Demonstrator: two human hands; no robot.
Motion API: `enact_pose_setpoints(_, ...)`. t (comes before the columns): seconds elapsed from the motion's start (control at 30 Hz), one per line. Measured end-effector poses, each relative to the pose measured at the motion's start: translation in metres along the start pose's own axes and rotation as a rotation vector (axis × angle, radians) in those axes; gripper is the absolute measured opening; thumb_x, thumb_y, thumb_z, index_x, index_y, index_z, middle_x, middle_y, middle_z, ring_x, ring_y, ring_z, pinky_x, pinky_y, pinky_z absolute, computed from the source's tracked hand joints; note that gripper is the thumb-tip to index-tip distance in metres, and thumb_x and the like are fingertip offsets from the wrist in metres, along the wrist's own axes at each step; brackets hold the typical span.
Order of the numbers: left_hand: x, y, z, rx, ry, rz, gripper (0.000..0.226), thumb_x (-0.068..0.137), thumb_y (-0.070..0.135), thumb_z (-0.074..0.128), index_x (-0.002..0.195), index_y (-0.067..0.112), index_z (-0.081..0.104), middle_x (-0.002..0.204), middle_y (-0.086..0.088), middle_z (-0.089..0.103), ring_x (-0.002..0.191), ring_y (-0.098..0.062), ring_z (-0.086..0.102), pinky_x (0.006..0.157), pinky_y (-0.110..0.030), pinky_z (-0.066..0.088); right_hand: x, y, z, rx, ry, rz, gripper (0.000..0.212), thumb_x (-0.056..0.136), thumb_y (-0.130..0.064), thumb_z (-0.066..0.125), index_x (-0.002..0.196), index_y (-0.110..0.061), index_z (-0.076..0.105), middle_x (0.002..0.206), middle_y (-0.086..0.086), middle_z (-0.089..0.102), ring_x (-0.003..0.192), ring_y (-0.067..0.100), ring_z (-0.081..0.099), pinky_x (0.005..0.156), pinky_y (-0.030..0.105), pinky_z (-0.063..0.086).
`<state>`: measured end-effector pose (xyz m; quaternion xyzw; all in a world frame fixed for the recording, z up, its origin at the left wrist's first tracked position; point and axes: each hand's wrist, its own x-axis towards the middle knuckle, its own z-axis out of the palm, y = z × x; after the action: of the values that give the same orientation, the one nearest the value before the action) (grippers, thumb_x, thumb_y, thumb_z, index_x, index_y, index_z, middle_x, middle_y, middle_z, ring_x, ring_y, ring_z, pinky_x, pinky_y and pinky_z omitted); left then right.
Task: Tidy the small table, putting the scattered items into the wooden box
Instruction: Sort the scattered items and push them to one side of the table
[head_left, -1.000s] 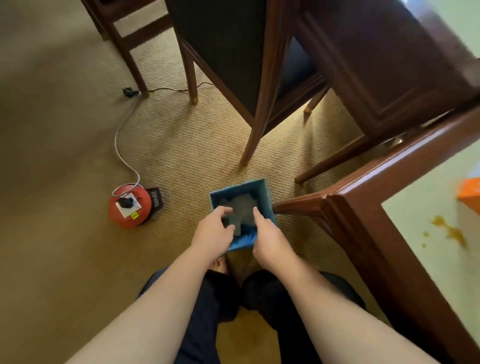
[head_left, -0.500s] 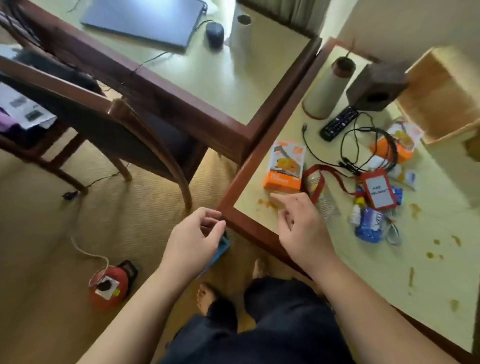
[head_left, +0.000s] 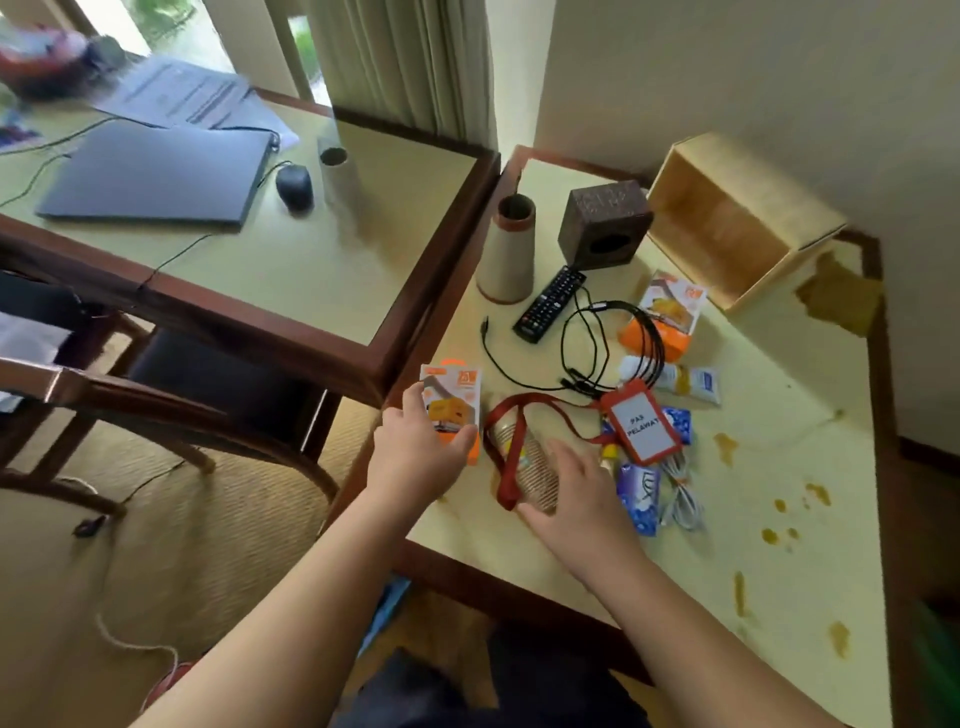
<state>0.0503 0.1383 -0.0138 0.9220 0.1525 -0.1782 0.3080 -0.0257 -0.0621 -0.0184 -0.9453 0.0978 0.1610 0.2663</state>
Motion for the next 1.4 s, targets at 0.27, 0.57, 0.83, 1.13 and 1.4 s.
enact_pose_setpoints(0.27,0.021,0.021,0.021,0.156,-0.034,-0.114,0.112,0.072,0.078,0.065,0.159,0.037,0.008,0.136,-0.01,0.048,0.121,-0.031,0.055,0.093,-0.053,0.057,0.025,0.019,0.001,0.084,-0.124,-0.041,0.089,0.093,-0.039,0.07,0.164,-0.035,0.016,0.155,0.001,0.045,0.14,0.024,0.043,0.115,0.047,0.041)
enact_pose_setpoints(0.57,0.019,0.026,0.024,0.219,0.016,-0.048,0.114,0.068,0.08,0.065,0.158,0.036,0.012,0.128,-0.006,0.052,0.113,-0.027,0.059,0.087,-0.049,0.06,0.018,0.043,-0.058,0.143,0.08,-0.056,0.067,0.094,-0.033,0.071,0.155,-0.029,0.044,0.136,-0.005,0.055,0.125,0.015,0.048,0.104,0.032,0.041)
enact_pose_setpoints(0.83,0.015,0.057,0.017,0.117,0.078,0.129,0.105,0.07,0.075,0.065,0.156,0.041,0.015,0.126,0.0,0.054,0.11,-0.021,0.057,0.09,-0.043,0.057,0.025,0.088,-0.137,0.244,0.359,0.116,0.061,0.096,-0.032,0.071,0.152,-0.027,0.049,0.127,-0.008,0.055,0.119,0.011,0.051,0.095,0.029,0.042)
enact_pose_setpoints(1.13,0.034,0.136,0.033,0.214,0.039,0.39,0.103,0.073,0.071,0.071,0.156,0.049,0.013,0.138,0.005,0.052,0.117,-0.017,0.054,0.087,-0.037,0.06,0.12,0.131,-0.164,0.275,0.463,0.272,0.059,0.094,-0.031,0.069,0.149,-0.02,0.053,0.131,0.009,0.059,0.119,0.028,0.055,0.098,0.036,0.046)
enact_pose_setpoints(1.4,0.082,0.191,0.05,0.365,0.069,0.494,0.102,0.073,0.071,0.065,0.158,0.038,0.018,0.137,0.0,0.054,0.123,-0.025,0.05,0.097,-0.041,0.055,0.166,0.163,-0.163,0.203,0.418,0.381,0.057,0.094,-0.028,0.067,0.148,-0.019,0.051,0.132,0.012,0.057,0.121,0.032,0.053,0.101,0.042,0.046)
